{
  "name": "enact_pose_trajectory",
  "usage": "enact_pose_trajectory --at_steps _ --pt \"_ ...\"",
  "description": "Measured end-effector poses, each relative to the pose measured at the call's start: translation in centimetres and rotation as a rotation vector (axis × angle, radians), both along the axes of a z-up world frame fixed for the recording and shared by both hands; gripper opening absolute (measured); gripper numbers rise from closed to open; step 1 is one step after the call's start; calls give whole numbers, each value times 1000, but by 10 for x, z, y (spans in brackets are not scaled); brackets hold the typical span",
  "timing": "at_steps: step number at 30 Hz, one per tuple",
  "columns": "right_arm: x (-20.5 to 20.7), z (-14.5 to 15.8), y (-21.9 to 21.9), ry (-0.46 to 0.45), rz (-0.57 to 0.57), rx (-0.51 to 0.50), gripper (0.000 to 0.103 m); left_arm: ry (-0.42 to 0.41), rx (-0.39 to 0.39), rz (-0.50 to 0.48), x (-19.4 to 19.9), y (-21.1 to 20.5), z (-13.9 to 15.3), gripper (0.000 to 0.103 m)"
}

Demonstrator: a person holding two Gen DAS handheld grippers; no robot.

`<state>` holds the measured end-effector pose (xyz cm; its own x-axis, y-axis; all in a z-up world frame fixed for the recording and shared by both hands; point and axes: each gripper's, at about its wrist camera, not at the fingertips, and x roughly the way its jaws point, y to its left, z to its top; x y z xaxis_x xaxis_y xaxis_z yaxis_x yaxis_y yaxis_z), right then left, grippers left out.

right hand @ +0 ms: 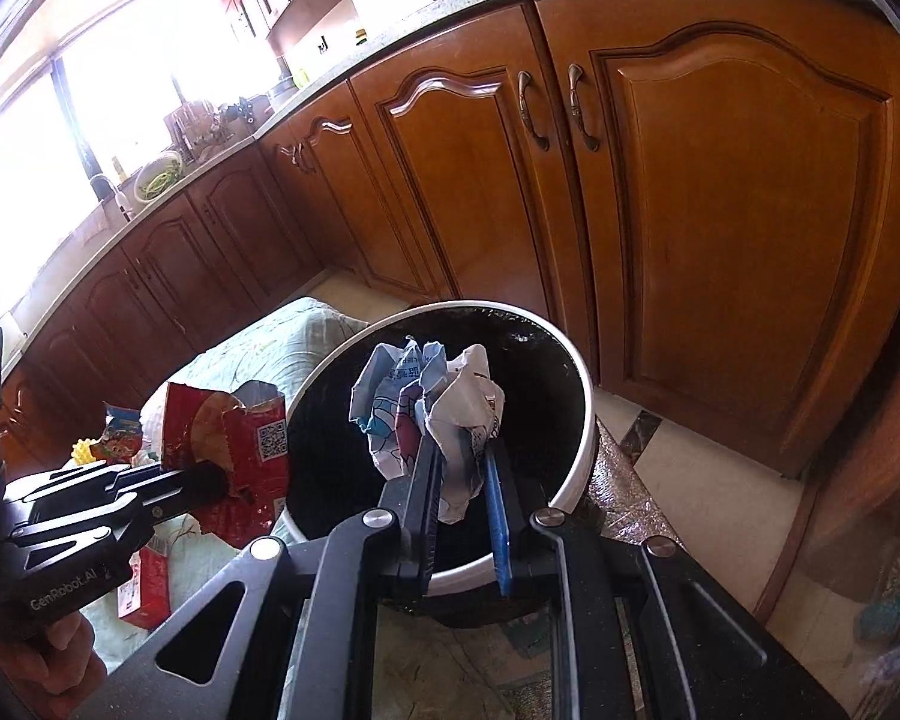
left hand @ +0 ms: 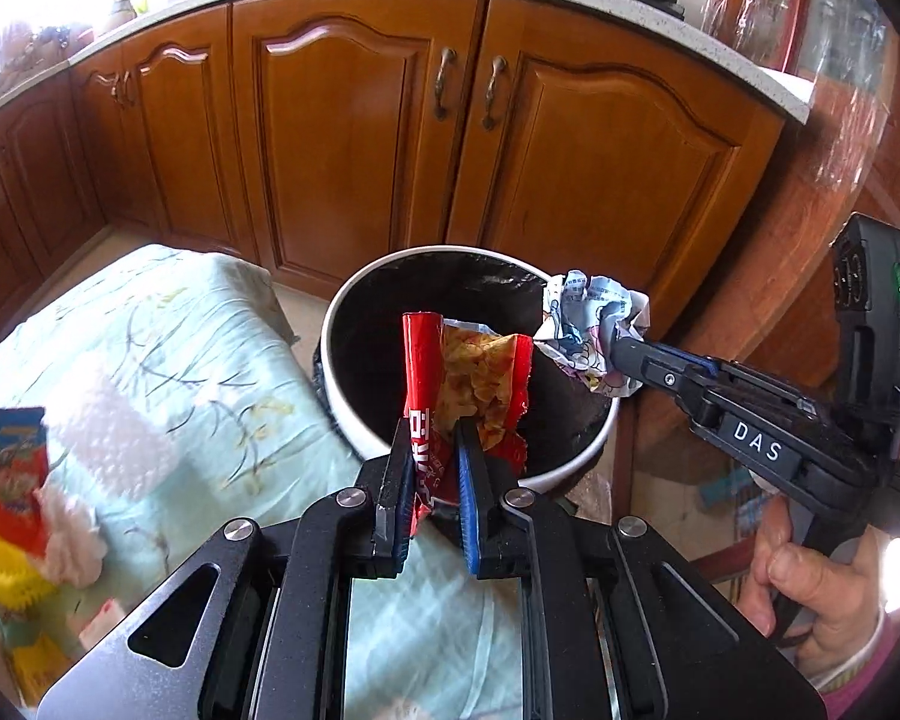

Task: Collect trash
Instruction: 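Carry both items over the black bin and open both tools to drop them, then return both tools to the table toward the yellow wrapper and red carton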

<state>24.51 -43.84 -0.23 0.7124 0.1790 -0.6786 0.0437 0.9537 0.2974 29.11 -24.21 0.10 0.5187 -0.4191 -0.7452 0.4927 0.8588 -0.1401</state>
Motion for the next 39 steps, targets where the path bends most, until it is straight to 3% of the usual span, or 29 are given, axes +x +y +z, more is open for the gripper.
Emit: enact_pose_trajectory --at_steps 11,16,18,20,24,30,39 --pt "24 -12 -7 49 13 -19 15 68 41 -10 40 -31 -20 12" --pt "30 -18 -6 64 15 -14 21 87 54 -3 45 -36 -27 28" --pt "29 -19 -10 64 6 -2 27 88 55 3 43 -36 -25 33" --pt "25 -18 -13 54 -5 16 42 82 48 14 40 -32 -23 42" --pt "17 -16 -13 31 -17 43 47 65 16 33 27 -15 -17 45" --pt "-5 -8 1 -20 -15 102 77 38 -53 93 -5 21 -11 49" --pt "-44 -8 47 -43 45 182 81 -10 -72 212 -63 88 -13 55"
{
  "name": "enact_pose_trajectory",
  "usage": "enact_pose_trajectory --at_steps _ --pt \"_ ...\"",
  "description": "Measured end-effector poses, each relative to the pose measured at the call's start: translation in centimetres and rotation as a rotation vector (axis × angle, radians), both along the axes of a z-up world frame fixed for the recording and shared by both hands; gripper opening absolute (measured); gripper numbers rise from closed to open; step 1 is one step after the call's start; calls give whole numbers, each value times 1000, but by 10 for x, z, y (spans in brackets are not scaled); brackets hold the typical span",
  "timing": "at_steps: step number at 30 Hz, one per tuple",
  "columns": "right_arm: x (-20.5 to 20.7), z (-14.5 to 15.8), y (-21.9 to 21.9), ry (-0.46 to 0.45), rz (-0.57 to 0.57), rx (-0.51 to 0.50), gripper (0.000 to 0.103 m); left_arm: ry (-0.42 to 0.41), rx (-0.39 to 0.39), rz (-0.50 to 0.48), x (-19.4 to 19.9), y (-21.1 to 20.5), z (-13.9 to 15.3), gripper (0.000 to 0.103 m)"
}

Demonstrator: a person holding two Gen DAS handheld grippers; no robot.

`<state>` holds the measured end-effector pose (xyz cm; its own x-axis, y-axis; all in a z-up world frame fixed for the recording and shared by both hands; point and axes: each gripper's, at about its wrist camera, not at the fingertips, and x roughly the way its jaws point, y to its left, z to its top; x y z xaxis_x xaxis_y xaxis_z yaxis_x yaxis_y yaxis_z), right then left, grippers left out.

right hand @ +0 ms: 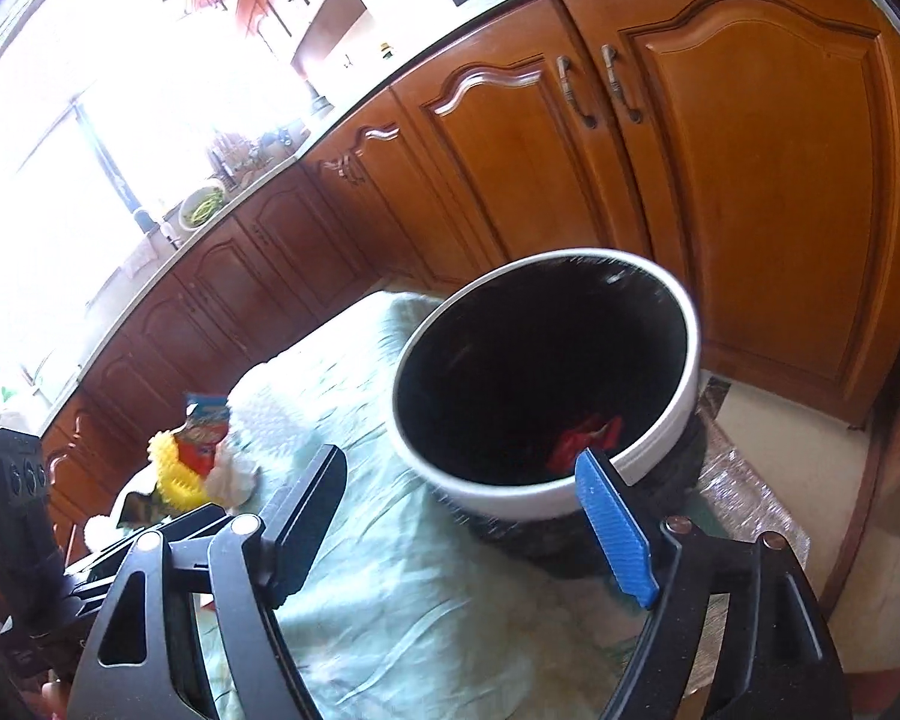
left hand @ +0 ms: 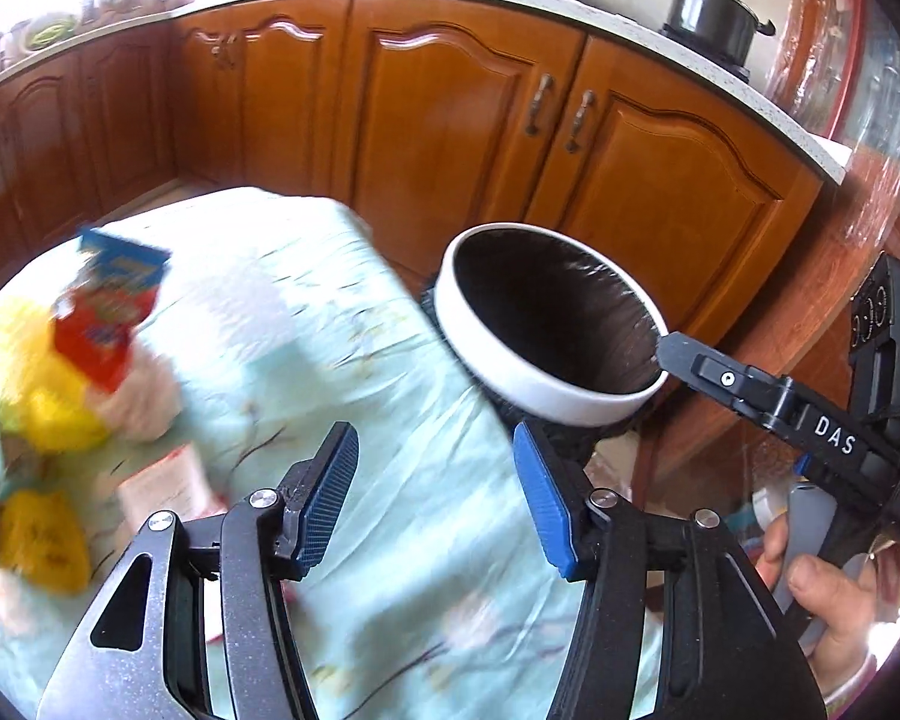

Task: Collect trash
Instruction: 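Return both tools to the table toward the yellow wrapper and red carton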

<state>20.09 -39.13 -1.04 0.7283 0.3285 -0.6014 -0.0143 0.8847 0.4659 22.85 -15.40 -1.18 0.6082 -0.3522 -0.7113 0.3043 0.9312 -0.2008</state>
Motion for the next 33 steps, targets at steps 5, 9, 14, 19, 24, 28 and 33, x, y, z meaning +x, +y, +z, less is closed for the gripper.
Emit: enact_pose_trajectory --at_steps 5,9,14,19,24,28,33 --pt "-16 0 29 5 56 16 81 6 -29 83 -22 46 0 55" --pt "-24 -1 49 9 93 17 81 9 -47 156 -36 81 -1 55" --pt "-32 -1 74 12 144 14 81 19 -58 227 -51 116 -7 55" --pt "-38 -1 101 11 212 2 81 35 -62 278 -57 141 -15 55" --pt "-40 -6 137 18 315 -34 80 50 -73 335 -56 162 -21 55" --pt "-39 -15 164 28 390 -85 80 68 -87 352 -50 173 -26 55" --pt "-32 -24 191 44 464 -145 80 84 -116 361 -41 177 -32 55"
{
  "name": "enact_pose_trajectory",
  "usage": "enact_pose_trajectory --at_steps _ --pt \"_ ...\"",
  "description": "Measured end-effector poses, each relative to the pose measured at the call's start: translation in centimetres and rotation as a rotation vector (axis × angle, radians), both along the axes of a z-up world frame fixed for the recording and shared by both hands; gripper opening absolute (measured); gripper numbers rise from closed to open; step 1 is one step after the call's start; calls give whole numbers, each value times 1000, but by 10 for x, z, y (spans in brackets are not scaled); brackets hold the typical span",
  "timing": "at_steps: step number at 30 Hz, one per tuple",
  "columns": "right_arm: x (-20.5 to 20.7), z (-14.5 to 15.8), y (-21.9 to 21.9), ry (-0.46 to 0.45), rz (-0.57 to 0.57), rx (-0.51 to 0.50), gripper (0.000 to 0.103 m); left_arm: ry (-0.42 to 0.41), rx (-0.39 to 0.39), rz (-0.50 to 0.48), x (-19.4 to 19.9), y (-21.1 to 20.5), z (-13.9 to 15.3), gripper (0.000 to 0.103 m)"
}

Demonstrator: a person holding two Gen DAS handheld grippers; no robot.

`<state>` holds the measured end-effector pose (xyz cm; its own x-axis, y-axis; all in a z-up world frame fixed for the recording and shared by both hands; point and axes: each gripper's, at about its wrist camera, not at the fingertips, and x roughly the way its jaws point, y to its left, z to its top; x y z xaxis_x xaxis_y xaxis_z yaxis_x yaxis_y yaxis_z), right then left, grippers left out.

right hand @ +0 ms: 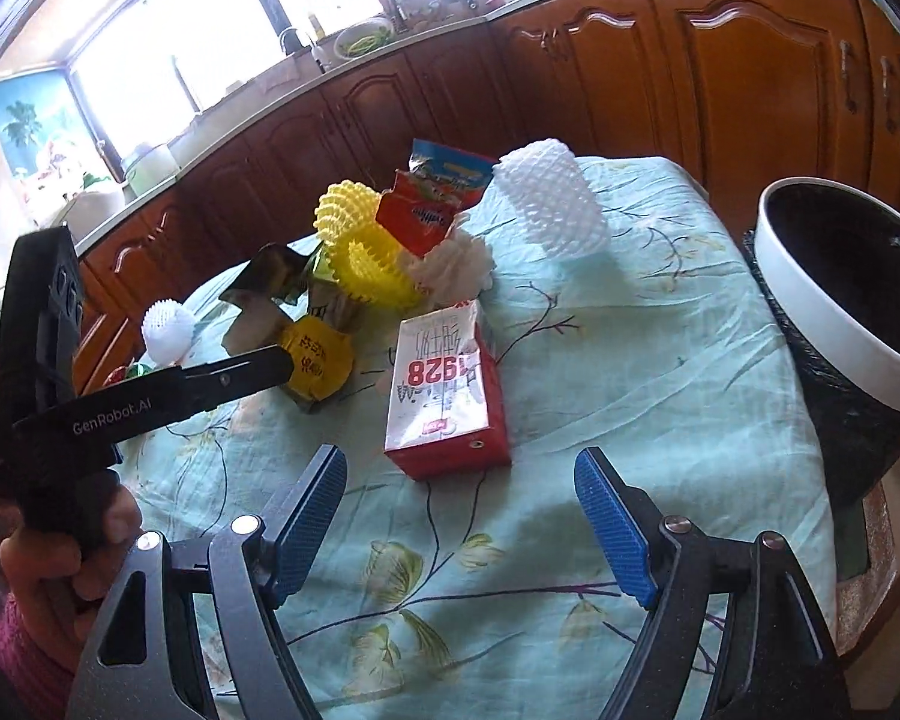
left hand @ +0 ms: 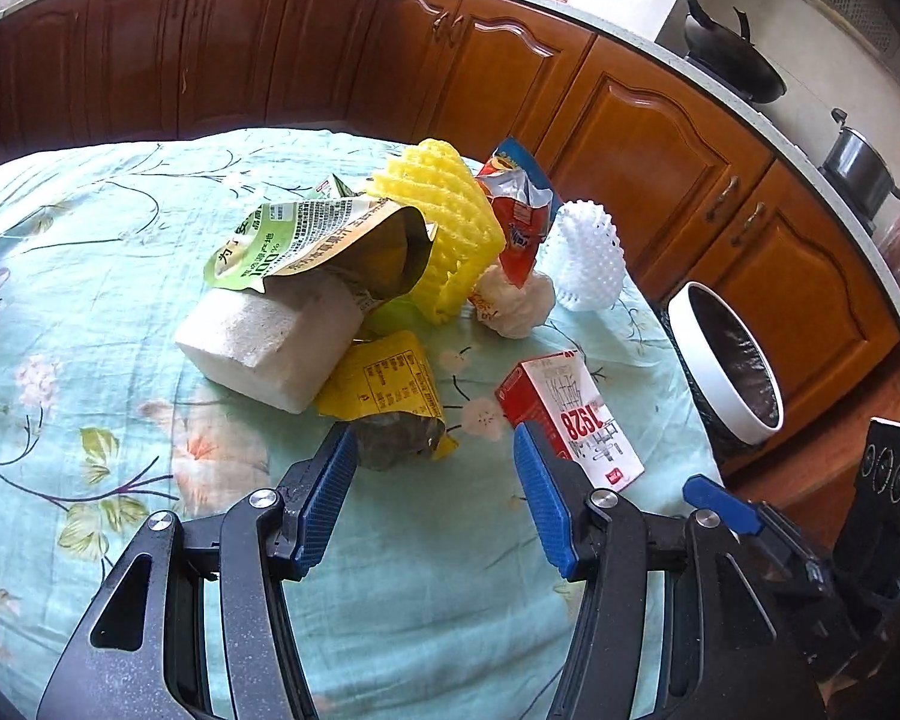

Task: Collect trash
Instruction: 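Return both tools to the table toward the yellow wrapper and red carton, then grasp the yellow wrapper with the left tool while the right grasps the red-and-white carton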

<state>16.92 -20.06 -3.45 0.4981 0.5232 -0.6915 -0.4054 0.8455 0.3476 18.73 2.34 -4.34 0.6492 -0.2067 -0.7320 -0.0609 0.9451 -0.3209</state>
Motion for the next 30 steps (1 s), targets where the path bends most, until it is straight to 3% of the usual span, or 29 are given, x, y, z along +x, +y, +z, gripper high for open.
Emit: enact_pose_trajectory --at_steps 5,9,11,13,30 --pt "15 -9 18 7 39 -52 77 21 -2 3 13 -1 -8 52" --pt "25 -15 26 15 54 -82 70 54 -25 10 22 6 -18 26" --pt "29 -18 28 27 64 -87 55 70 -48 10 26 10 -23 17" --pt "31 -21 27 37 64 -82 54 74 -72 -2 26 12 -24 5" --pt "11 18 -60 -36 -129 4 53 -14 -47 -199 14 -51 12 3"
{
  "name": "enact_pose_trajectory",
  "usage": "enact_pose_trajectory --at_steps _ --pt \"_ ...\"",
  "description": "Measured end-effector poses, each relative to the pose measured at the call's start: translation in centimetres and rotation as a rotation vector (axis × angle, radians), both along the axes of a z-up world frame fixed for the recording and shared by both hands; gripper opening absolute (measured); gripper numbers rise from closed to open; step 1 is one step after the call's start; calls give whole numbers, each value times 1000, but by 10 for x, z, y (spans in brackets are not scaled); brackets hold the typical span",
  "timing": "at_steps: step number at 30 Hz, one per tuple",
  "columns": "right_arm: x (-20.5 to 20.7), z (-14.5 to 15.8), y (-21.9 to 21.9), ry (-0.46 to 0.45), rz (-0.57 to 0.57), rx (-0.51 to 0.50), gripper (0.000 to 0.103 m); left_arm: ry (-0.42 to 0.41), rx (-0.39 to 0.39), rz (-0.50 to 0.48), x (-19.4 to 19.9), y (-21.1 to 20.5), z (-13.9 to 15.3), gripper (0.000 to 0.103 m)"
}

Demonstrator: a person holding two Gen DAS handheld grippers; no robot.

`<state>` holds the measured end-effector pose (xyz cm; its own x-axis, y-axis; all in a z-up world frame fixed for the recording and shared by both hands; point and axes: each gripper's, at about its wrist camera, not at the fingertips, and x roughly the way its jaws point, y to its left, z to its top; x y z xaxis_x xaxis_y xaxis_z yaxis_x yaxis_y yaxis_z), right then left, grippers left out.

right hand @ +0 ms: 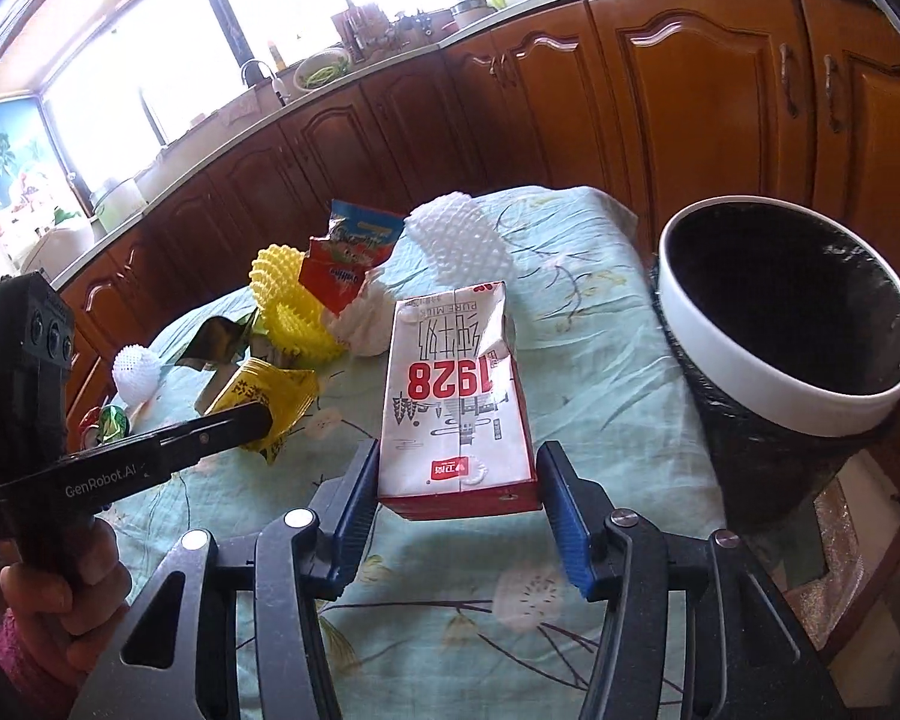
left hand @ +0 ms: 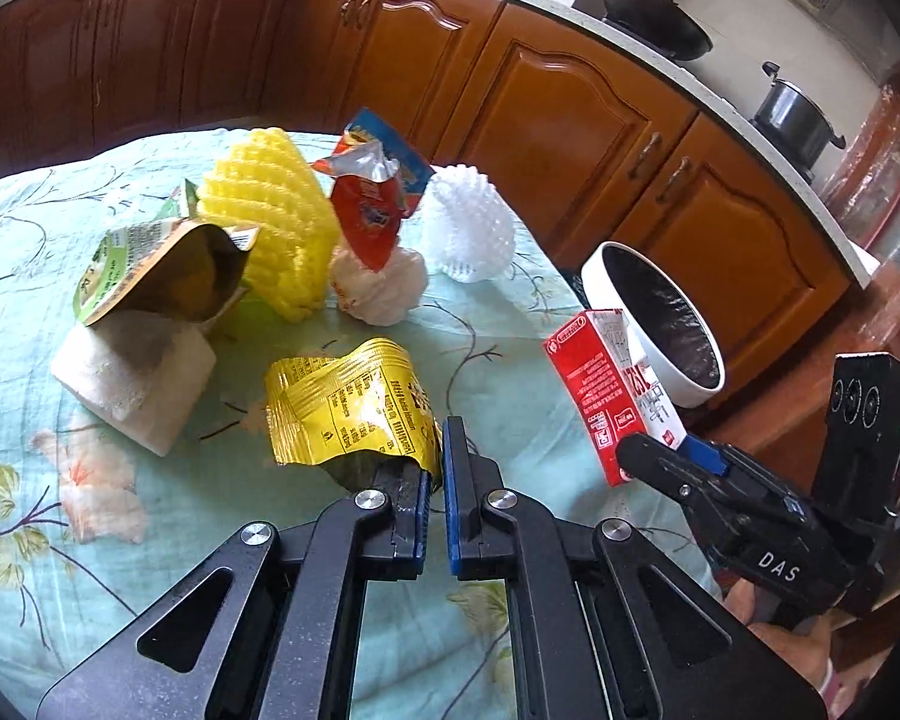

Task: Collect trash
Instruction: 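Grasp the yellow wrapper with the left tool while the right grasps the red-and-white carton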

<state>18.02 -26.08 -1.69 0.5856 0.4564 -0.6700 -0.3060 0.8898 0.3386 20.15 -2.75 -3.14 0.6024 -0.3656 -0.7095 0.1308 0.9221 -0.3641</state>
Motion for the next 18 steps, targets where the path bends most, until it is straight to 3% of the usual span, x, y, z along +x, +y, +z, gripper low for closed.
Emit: enact_pose_trajectory --at_steps 18 --pt "-4 12 -82 -24 -171 20 53 -28 27 -181 14 -80 16 3"
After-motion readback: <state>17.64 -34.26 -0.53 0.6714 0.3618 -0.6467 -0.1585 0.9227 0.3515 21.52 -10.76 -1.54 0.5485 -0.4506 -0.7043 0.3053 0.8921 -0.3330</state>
